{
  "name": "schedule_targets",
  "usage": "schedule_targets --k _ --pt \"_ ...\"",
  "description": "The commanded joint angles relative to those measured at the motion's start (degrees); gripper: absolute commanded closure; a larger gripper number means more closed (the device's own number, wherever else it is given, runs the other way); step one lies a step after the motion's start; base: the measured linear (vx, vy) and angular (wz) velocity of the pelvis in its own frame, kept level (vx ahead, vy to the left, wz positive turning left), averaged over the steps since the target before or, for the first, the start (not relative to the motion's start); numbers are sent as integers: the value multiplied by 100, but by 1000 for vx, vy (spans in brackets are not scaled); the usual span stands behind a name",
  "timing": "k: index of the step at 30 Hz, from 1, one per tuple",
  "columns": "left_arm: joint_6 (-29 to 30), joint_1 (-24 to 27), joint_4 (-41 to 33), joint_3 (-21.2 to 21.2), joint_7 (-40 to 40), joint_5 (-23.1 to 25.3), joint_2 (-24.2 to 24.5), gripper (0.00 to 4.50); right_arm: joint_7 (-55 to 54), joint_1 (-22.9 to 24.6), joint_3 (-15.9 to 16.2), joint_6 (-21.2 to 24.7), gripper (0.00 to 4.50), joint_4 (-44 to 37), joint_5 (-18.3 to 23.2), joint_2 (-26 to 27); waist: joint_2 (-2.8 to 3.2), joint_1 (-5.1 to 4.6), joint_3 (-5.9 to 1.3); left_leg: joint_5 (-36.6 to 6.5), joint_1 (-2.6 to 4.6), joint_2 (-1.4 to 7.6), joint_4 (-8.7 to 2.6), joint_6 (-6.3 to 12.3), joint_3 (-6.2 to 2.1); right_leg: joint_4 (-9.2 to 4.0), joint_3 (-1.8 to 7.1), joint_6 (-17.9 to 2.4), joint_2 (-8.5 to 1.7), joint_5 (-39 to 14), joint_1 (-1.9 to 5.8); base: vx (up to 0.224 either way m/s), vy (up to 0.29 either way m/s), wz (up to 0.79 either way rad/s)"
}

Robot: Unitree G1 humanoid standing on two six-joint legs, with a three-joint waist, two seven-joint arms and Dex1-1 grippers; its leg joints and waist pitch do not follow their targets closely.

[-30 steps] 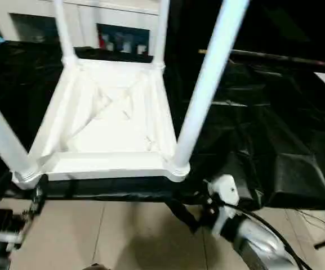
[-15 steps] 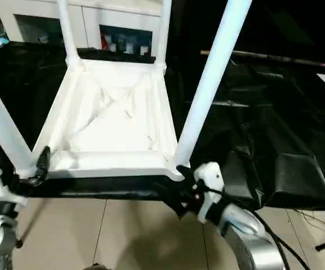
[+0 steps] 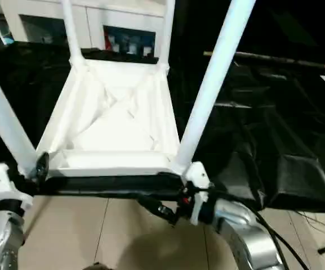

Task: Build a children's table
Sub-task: Rotate leg to tighten, then flip table

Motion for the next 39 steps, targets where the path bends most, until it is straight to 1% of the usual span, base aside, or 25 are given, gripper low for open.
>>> schedule_targets --k 1,3,5,6,10,11,17,18,19,21,22,23,24,25,26,28,29,31,32,33,35,36,37,38,39 --pt "232 -55 8 -67 29 -84 -11 143 128 -139 67 -64 0 149 -51 -32 102 19 -218 -1790 118 896 -685 -386 -453 -345 381 -1325 -657 26 76 0 0 0" --pt "316 -103 4 -86 8 -98 23 161 157 -182 90 -65 0 174 -60 -29 94 25 -216 -1842 112 890 -682 -363 -452 -346 380 -1348 -670 -67 78 0 0 0" --pt "511 -147 -85 -151 -24 -114 64 162 228 -213 82 -77 0 194 -70 -42 141 57 -199 -2028 133 893 -686 -443 -449 -382 392 -1305 -671 -352 56 0 0 0" --pt "535 -181 -86 -173 -44 -114 74 166 242 -222 73 -94 0 210 -76 -53 132 70 -200 -2049 136 896 -687 -458 -449 -381 395 -1294 -675 -386 52 0 0 0" --pt "584 -281 -47 -205 -59 -78 83 171 280 -253 59 -163 0 283 -85 -75 195 141 -216 -2002 128 899 -701 -522 -458 -358 387 -1267 -666 -230 56 0 0 0" --pt "593 -312 -25 -207 -62 -69 86 171 282 -260 59 -176 0 298 -86 -78 174 147 -221 -1999 139 898 -698 -533 -452 -360 385 -1266 -662 -180 52 0 0 0" --pt "724 -432 -61 -219 -104 -242 48 171 230 -302 20 -231 0 352 -106 -56 197 168 -212 -2042 142 901 -702 -532 -451 -366 388 -1284 -672 -257 47 0 0 0" --pt "820 -486 -124 -194 -99 -405 -30 172 145 -327 -8 -275 0 381 -133 -6 173 168 -213 -2032 143 896 -698 -546 -438 -364 392 -1320 -679 -300 40 0 0 0" --pt "911 -522 -199 -157 -92 -583 -130 172 79 -333 -30 -297 0 398 -149 43 81 152 -209 -2010 147 903 -701 -515 -423 -386 391 -1325 -676 -350 38 0 0 0" --pt "975 -566 -270 -108 -59 -809 -285 173 -51 -329 -55 -372 0 438 -204 119 123 174 -204 -1920 129 912 -698 -504 -414 -376 398 -1349 -705 -444 40 0 0 0" --pt "1035 -636 -343 -65 -6 -1091 -509 173 -152 -311 -68 -434 0 477 -241 195 38 165 -211 -1792 112 919 -697 -438 -397 -370 395 -1321 -717 -524 58 0 0 0" --pt "1046 -648 -355 -60 3 -1137 -546 173 -158 -307 -67 -436 0 478 -241 203 15 173 -218 -1607 133 930 -678 -361 -342 -392 399 -1314 -721 -515 40 0 0 0" --pt "1075 -685 -385 -50 26 -1258 -644 174 -165 -295 -60 -435 0 476 -233 222 28 172 -209 -1485 132 939 -681 -314 -299 -400 399 -1276 -695 -510 29 0 0 0" --pt "1075 -685 -385 -50 26 -1258 -644 174 -165 -295 -60 -435 0 476 -233 222 21 170 -212 -1441 127 937 -681 -291 -289 -399 397 -1250 -683 -508 34 0 0 0" --pt "1074 -741 -408 -78 -15 -1435 -786 174 -203 -272 -52 -424 0 466 -238 243 -64 163 -219 -1358 131 936 -674 -245 -259 -405 396 -1223 -675 -523 38 0 0 0" --pt "1094 -799 -390 -156 -26 -1460 -876 174 -247 -255 -47 -410 0 448 -238 266 -40 202 -224 -1170 152 938 -653 -157 -229 -401 401 -1249 -696 -509 23 0 0 0" --pt "1180 -1018 -251 -298 -29 -1512 -1089 174 -391 -242 -102 -331 0 417 -158 382 -67 207 -225 -1061 156 951 -654 -125 -215 -394 399 -1269 -691 -471 15 0 0 0" --pt "1215 -1100 -192 -328 -6 -1508 -1142 174 -442 -246 -120 -300 0 407 -128 427 -45 221 -235 -1030 196 954 -655 -172 -201 -389 386 -1257 -644 -380 -15 0 0 0" --pt "1248 -1192 -123 -367 -42 -1496 -1187 174 -556 -264 -141 -300 0 448 -147 494 1 218 -239 -949 169 952 -662 -204 -213 -364 384 -1232 -643 -201 7 0 0 0" --pt "1262 -1279 -36 -389 -31 -1457 -1235 174 -656 -277 -162 -292 0 492 -170 549 8 207 -243 -940 169 950 -671 -236 -212 -363 375 -1208 -619 -121 8 0 0 0" --pt "1302 -1355 29 -395 -31 -1421 -1301 175 -788 -296 -211 -246 0 558 -182 612 -33 171 -253 -950 157 931 -680 -299 -219 -344 364 -1146 -608 109 26 0 0 0" --pt "1293 -1529 173 -492 -66 -1280 -1391 175 -1179 -353 -487 -90 0 714 8 882 5 166 -253 -960 153 930 -682 -311 -225 -343 369 -1145 -618 129 33 0 0 0" --pt "1275 -1596 232 -555 -81 -1192 -1402 176 -1304 -377 -627 -25 0 746 176 1019 1 131 -265 -959 167 921 -678 -335 -210 -344 374 -1177 -612 214 17 0 0 0" --pt "1273 -1603 239 -560 -81 -1183 -1403 176 -1314 -379 -641 -19 0 748 194 1033 -19 131 -273 -934 163 927 -669 -305 -213 -338 375 -1214 -635 262 40 0 0 0" --pt "1244 -1674 311 -598 -68 -1097 -1419 176 -1394 -399 -770 44 0 745 393 1167 12 135 -269 -933 161 936 -670 -300 -206 -342 376 -1217 -645 299 41 0 0 0"
